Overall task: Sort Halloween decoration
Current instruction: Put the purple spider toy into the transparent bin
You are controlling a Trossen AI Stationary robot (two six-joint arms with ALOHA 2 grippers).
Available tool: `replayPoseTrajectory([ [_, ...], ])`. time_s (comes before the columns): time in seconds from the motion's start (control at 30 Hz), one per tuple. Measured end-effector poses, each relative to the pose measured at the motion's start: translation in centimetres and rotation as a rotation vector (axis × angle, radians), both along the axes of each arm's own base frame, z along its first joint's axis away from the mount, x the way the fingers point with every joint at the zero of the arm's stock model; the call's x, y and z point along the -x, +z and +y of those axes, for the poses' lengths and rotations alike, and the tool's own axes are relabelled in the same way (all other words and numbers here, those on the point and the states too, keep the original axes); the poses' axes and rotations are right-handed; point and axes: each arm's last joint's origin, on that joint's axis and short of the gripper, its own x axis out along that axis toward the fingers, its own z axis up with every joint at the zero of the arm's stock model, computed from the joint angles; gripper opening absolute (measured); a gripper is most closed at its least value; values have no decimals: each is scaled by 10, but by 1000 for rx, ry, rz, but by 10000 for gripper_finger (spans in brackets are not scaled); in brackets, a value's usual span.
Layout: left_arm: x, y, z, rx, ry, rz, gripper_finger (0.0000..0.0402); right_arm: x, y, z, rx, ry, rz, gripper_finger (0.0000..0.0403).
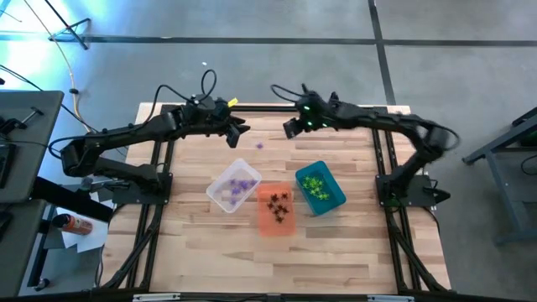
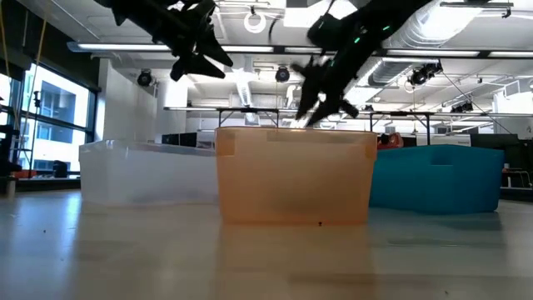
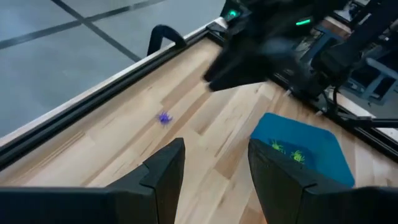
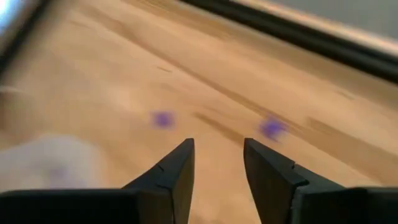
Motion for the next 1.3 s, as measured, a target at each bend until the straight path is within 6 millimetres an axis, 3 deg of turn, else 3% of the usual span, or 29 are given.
replayPoseTrajectory([
  [0.13,2,3,-1,-3,-2,-11,166,-18,-34,-33,-114,-95,221,140],
  [0.27,1,2,-1,4,0,-8,166,-34,-69,-57,-184,-131,336,140],
  [0.43,1,2,-1,18,-3,-13,166,-51,-103,-71,-237,-168,398,140],
  [0.53,1,2,-1,18,-3,-13,166,-56,-113,-75,-231,-197,420,140],
  [0.77,1,1,-1,20,-5,-10,166,-61,-121,-68,-185,-195,498,127],
  [0.97,2,1,-1,11,-11,-3,166,-61,-118,-64,-135,-88,551,21],
  [1.17,17,12,-5,-59,-33,12,166,-50,-94,-58,-90,30,567,3],
  [1.3,28,22,-7,-122,-42,-9,166,-28,-75,-50,-41,62,476,1],
])
